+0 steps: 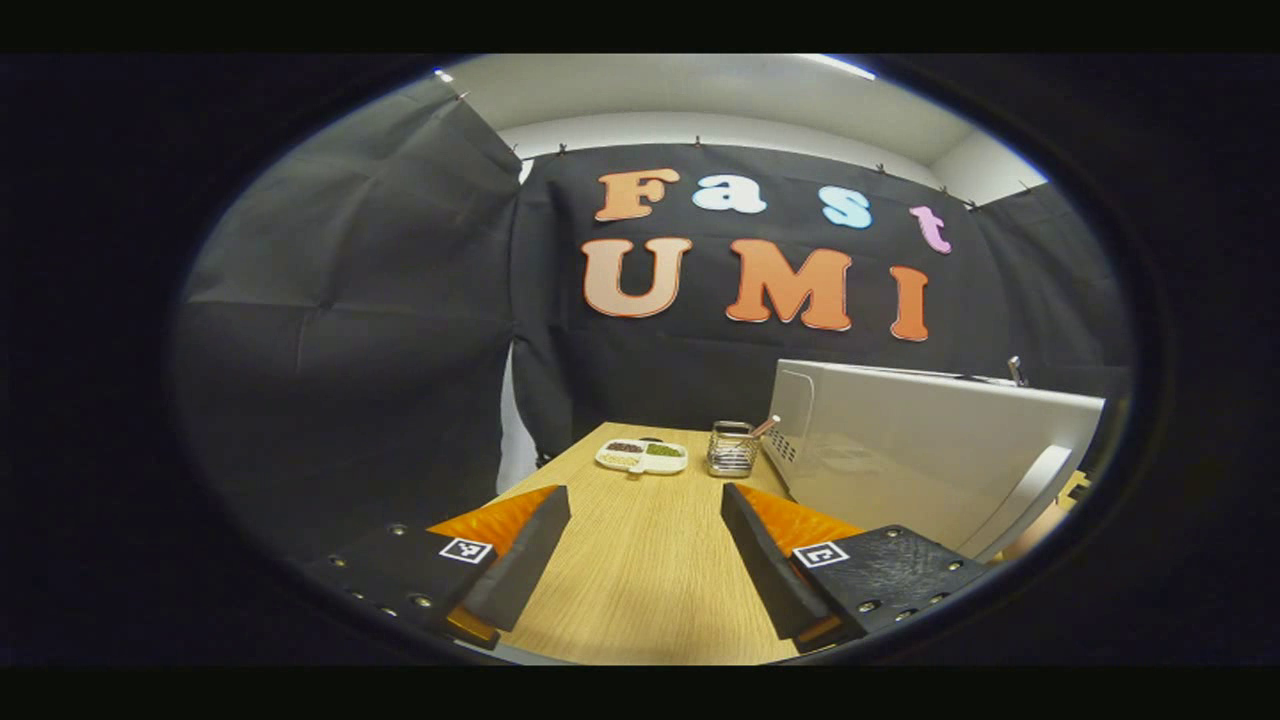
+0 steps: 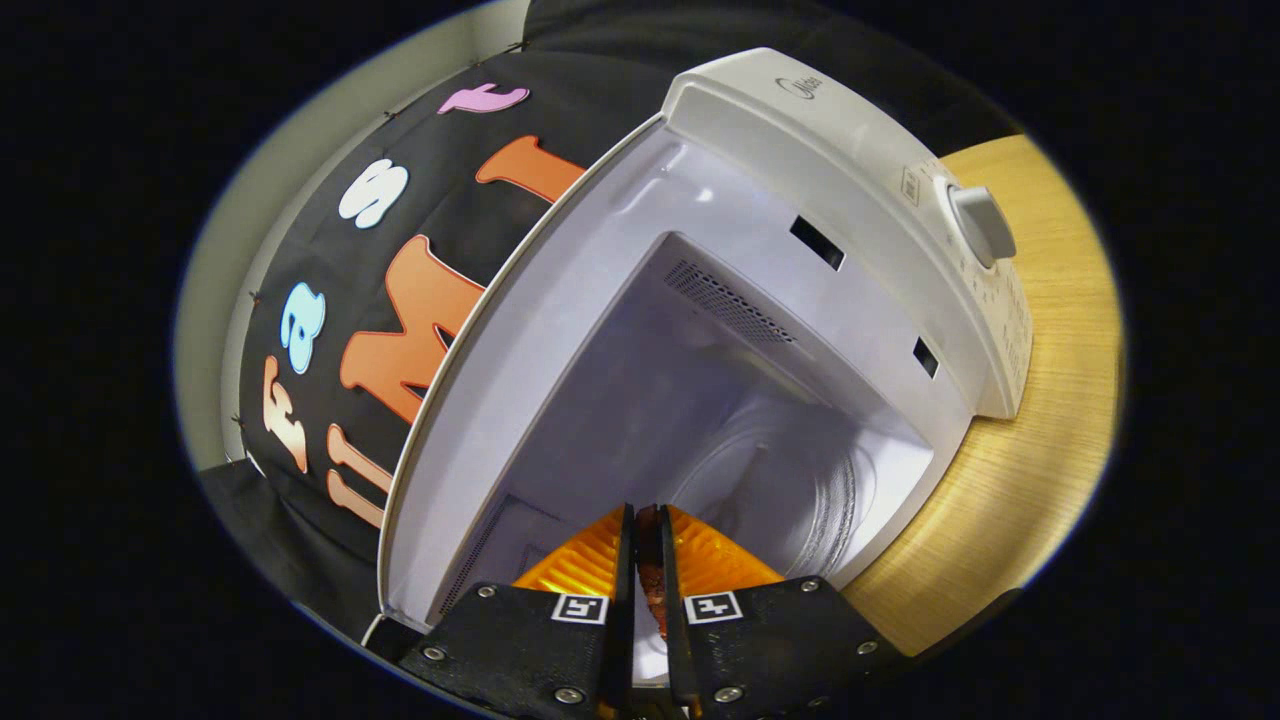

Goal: Open the microwave oven with the left hand, put the food in, and close the microwave oven.

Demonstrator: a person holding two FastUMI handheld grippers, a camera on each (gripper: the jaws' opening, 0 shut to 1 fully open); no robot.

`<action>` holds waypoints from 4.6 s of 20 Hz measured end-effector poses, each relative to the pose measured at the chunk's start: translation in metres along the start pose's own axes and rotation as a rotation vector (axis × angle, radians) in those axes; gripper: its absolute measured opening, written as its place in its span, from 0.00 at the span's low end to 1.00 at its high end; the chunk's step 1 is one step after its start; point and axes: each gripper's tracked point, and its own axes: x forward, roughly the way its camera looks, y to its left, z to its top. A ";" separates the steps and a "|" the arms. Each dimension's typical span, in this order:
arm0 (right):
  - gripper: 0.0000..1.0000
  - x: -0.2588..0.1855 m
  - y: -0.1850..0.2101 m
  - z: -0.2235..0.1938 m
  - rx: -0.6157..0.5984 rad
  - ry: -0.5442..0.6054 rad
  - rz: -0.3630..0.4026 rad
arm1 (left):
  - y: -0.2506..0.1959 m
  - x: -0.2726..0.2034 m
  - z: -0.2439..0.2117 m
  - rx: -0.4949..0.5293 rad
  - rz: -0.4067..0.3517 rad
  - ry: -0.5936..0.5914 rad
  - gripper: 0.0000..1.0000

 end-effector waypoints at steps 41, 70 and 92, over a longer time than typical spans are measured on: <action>0.95 -0.209 -0.035 0.258 -0.895 -0.142 0.006 | -0.085 -0.017 -0.007 -0.005 -0.101 0.051 0.92; 0.95 -0.285 -0.155 0.397 -0.855 -0.222 -0.187 | -0.317 0.026 0.002 0.165 -0.377 0.025 0.00; 0.95 -0.310 -0.178 0.413 -0.817 -0.251 -0.256 | -0.415 0.150 -0.030 0.148 -0.350 0.075 0.01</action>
